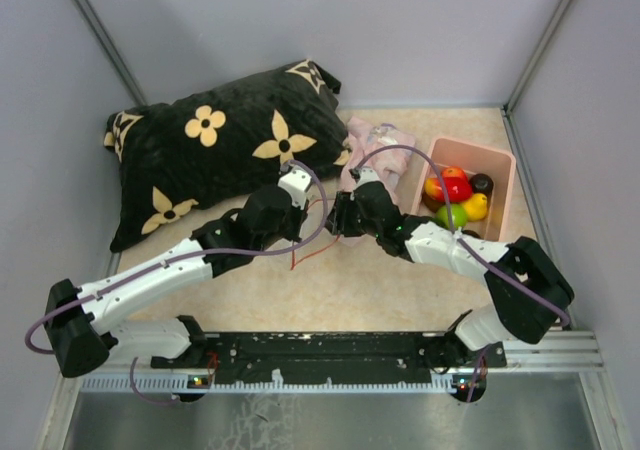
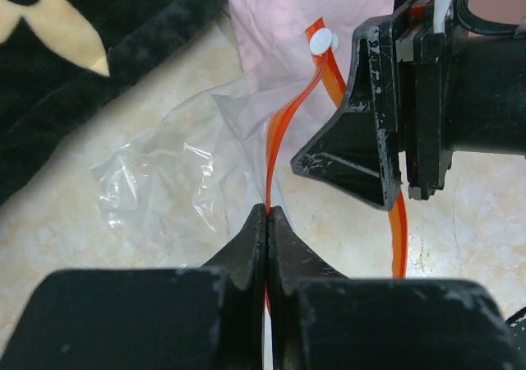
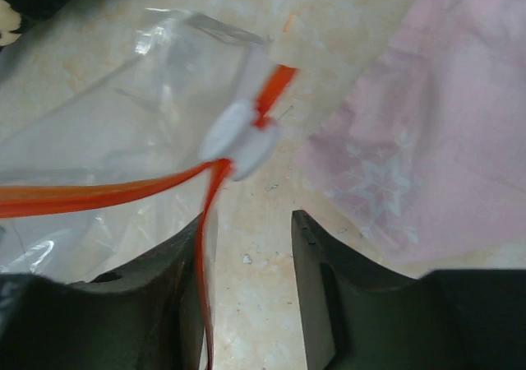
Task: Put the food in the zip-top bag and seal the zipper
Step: Open the zipper of the food storage bag.
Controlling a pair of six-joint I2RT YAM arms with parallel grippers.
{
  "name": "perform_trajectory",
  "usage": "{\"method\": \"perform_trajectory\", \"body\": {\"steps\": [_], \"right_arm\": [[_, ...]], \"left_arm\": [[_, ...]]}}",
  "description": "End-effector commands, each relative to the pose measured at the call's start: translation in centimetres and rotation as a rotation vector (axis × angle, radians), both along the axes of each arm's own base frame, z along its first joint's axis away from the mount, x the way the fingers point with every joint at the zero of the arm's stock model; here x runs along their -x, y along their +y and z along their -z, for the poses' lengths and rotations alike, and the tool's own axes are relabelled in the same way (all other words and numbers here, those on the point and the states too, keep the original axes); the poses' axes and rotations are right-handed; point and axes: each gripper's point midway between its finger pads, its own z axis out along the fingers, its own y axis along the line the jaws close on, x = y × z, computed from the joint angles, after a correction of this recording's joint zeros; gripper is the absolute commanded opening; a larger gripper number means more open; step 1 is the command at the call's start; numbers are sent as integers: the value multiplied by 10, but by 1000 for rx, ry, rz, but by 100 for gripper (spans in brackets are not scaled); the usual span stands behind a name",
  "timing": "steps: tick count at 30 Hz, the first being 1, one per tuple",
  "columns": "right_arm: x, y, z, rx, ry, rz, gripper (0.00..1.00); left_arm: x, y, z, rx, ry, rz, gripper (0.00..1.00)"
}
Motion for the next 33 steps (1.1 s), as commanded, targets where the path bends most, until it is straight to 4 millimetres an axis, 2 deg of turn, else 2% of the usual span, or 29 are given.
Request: {"method": "perform_trajectory", "body": {"steps": [1,5,6,12,14,19,27,33], "right_arm": [[-18,-12,-18,82,-109,64,34],[-27,-33,-32,170,-175,121,5],[-28,-39,-37,185,-193,136,0],[-30,-52,-69,217,-269,162,0],[-29,-52,-78,222,-287,163,0],[-27,-42,-96,223,-322,162,0],[-31,-37,-103,241,-320,194,0],[-31,-35,-103,236,-308,211,0]], "left_arm": [[-3,4,-40,65,-94,-14,0],[-3,12,-47,66,-128,-29,0],[-4,15,-48,59,-134,-41,0],[-11,34,-44,-10,-133,-135,0],[-11,34,-43,-18,-119,-145,11],[-3,7,-48,91,-72,-54,36],[11,-28,-55,259,12,46,73],[19,-38,-53,395,97,25,80]]}}
